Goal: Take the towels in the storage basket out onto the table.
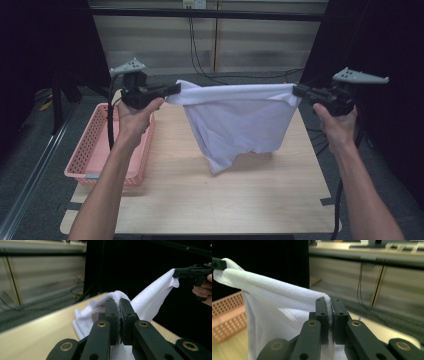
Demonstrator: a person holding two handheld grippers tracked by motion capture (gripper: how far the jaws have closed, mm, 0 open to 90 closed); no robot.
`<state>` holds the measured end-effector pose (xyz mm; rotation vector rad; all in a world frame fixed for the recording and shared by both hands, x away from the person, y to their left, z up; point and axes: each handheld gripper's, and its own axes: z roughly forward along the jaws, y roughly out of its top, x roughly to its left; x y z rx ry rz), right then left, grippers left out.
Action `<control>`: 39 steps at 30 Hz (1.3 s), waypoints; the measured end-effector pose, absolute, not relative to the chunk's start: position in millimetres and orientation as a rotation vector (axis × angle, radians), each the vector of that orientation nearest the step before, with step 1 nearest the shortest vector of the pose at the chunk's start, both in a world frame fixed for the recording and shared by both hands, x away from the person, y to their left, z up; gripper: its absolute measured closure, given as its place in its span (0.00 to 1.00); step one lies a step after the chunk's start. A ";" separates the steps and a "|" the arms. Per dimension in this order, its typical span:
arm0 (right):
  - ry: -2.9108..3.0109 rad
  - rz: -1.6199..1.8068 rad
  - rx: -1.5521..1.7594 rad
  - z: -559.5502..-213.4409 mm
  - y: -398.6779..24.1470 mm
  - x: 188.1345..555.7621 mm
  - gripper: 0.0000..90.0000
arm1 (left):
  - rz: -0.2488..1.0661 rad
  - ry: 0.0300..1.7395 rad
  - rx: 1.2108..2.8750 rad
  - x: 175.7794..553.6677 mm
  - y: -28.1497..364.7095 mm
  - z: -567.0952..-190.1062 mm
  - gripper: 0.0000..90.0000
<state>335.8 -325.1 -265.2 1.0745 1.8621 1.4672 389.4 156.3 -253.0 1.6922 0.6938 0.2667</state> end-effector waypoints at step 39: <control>2.238 1.329 1.175 -447.1 -322.3 161.1 0.56 | -0.064 0.688 1.987 241.2 161.8 -438.6 0.68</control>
